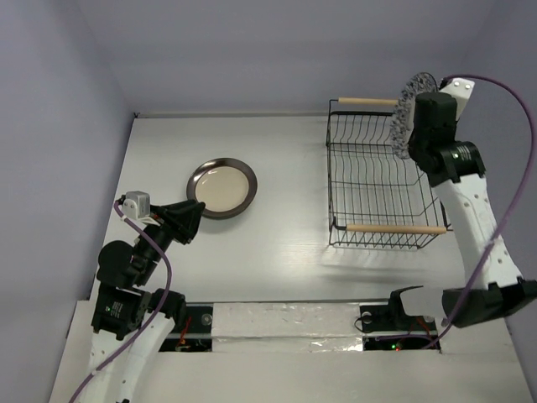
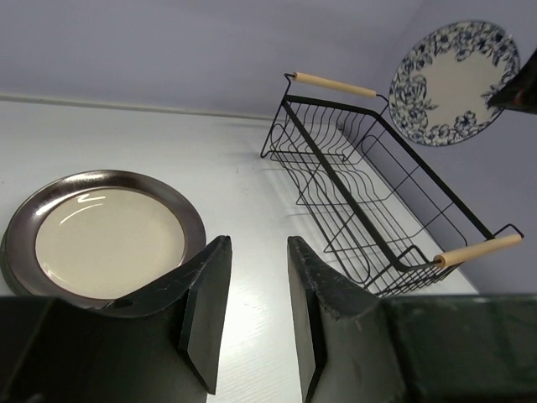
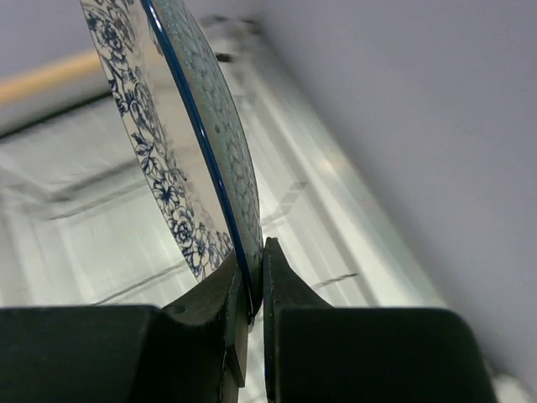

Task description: Unload the plates from the dish rack

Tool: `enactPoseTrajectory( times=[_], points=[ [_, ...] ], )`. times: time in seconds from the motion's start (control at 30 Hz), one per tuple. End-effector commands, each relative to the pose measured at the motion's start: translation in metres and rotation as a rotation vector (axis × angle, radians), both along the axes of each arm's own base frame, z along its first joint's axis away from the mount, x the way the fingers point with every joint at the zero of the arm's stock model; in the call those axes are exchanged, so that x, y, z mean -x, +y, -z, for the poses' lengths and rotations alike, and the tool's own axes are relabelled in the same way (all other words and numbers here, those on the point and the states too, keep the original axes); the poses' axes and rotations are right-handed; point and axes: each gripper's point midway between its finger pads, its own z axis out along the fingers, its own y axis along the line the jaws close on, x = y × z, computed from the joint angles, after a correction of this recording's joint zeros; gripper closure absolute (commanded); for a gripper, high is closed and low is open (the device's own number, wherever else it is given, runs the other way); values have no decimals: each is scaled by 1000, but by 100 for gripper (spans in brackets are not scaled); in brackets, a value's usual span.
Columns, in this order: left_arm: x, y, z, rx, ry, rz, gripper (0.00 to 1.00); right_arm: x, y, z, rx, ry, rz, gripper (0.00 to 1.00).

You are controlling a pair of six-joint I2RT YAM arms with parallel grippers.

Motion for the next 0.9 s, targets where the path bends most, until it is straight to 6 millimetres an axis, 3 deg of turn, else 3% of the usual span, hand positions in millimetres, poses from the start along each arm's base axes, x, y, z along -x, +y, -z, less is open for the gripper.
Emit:
enactPoseTrajectory(
  times=[0.0,0.1,0.13,0.2,0.3,0.43,0.5,0.6,0.67,0.7,0.73,0.83,0.87],
  points=[
    [2,-3,-11,11,-41,17,69,-9,75,-84,-334,-391,-311,100],
    [1,-1,-10,10,-39,8,69,-1,141,-107,-525,-504,-572,100],
    [0,-1,-9,10,-37,5,68,-2,167,-92,-588,-468,-666,100],
    [-3,2,-7,9,-26,-13,67,0,209,-94,-703,-495,-775,100],
    [-10,7,-4,7,-9,-50,65,-8,273,-71,-831,-425,-904,100],
    [-17,10,2,3,18,-70,51,-20,333,-36,-984,-368,-1006,100],
    [-19,11,3,3,25,-72,33,-30,358,-13,-1067,-339,-1024,100],
    [-21,9,6,0,35,-65,19,-29,392,1,-1128,-292,-1062,100],
    [-22,8,7,-2,41,-63,14,-30,416,24,-1166,-228,-1072,100],
    [-22,9,7,-2,41,-65,11,-35,419,29,-1174,-225,-1065,100],
    [-23,8,8,-3,45,-65,11,-37,430,47,-1182,-185,-1058,100],
    [-25,10,9,-4,51,-71,9,-36,448,67,-1230,-139,-1064,100],
    [-27,11,11,-6,56,-76,8,-36,456,83,-1244,-105,-1053,100]
  ],
)
